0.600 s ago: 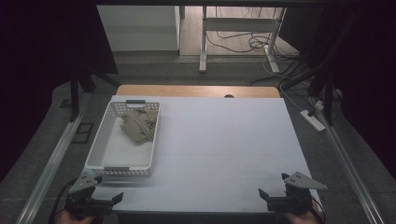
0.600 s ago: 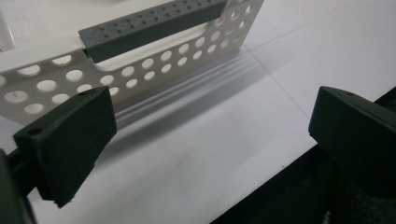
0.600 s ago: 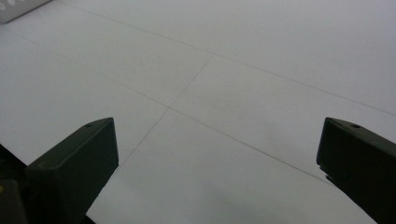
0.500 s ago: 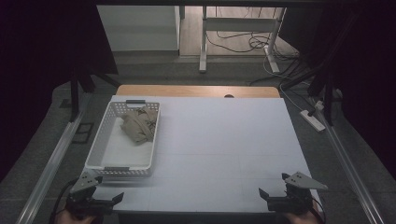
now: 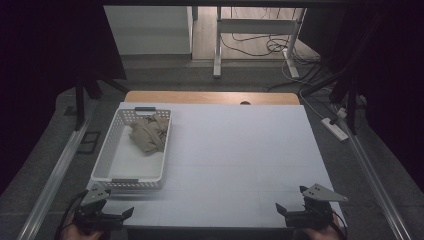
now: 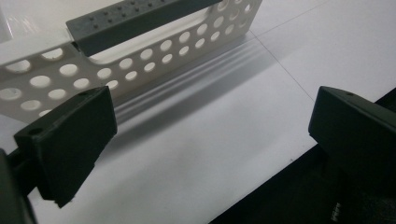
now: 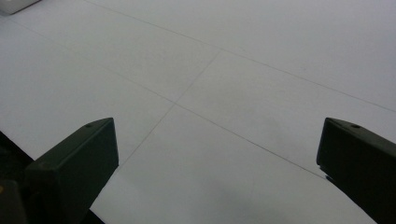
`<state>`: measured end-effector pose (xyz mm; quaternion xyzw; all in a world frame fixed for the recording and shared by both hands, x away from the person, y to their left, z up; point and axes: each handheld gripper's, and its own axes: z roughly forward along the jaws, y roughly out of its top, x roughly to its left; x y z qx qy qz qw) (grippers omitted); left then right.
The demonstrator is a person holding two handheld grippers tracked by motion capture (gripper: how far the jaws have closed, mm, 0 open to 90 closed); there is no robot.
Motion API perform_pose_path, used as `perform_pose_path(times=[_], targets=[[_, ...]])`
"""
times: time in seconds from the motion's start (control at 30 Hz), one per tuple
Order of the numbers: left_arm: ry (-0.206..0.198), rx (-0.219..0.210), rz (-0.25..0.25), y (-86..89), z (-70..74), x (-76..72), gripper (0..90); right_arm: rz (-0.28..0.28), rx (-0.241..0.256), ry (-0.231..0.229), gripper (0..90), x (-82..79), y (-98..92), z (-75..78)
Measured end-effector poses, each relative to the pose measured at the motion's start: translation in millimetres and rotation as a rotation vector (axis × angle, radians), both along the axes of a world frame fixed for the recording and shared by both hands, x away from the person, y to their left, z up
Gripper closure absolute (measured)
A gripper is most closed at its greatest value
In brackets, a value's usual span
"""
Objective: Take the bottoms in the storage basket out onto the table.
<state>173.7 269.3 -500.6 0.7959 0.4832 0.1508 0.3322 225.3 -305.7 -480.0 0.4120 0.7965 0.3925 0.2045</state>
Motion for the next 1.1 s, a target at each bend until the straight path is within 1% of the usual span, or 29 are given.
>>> perform_pose_path(times=[0.1, 0.13, 0.27, 0.37, 0.47, 0.5, 0.57, 0.6, 0.73, 0.87, 0.97, 1.03, 1.1], targets=[[0.003, -0.003, -0.001, 0.2, 0.0, 0.3, 0.3, -0.003, 0.004, 0.004, 0.0, 0.5, -0.5, -0.1], [0.005, -0.005, -0.004, 0.3, 0.0, 0.4, 0.0, -0.007, 0.013, 0.006, 0.0, 0.7, -1.0, -0.1], [0.007, -0.010, -0.007, 0.9, 0.2, 0.6, 0.0, -0.011, 0.011, 0.005, 0.0, 0.8, -1.3, -0.1], [-0.004, -0.016, -0.008, 0.5, 1.3, 0.1, 0.0, -0.010, 0.009, 0.006, 0.0, 0.7, -0.8, -0.1], [-0.028, -0.040, -0.021, -1.2, 4.0, 0.4, 0.0, -0.010, 0.005, 0.007, 0.0, 0.9, -0.6, -0.2], [-0.038, -0.042, -0.028, -2.9, 6.4, 0.9, 0.0, -0.013, 0.004, 0.008, 0.0, 1.0, -0.4, -0.2], [-0.046, -0.042, -0.032, -3.9, 7.2, 1.0, 0.0, -0.013, 0.004, 0.008, 0.0, 1.0, -0.4, -0.3], [-0.040, -0.047, -0.045, -5.1, 8.1, 1.6, 0.0, -0.015, 0.003, 0.007, 0.0, 1.1, -0.5, -0.3], [-0.034, -0.052, -0.046, -5.8, 8.7, 2.9, 0.0, -0.014, 0.002, 0.008, 0.0, 1.0, -0.3, -0.4], [-0.046, -0.059, -0.047, -5.6, 12.0, 3.6, 0.0, -0.011, 0.000, 0.009, 0.0, 1.1, -0.1, -0.4], [-0.058, -0.058, -0.061, -6.0, 15.1, 4.0, 0.0, -0.010, -0.001, 0.009, 0.0, 1.1, 0.1, -0.5], [-0.064, -0.058, -0.080, -6.8, 18.2, 5.7, 0.0, -0.010, -0.001, 0.009, 0.0, 1.1, 0.1, -0.5], [-0.065, -0.058, -0.084, -7.1, 19.0, 6.4, 0.1, -0.010, -0.001, 0.010, 0.0, 1.1, 0.1, -0.5]])
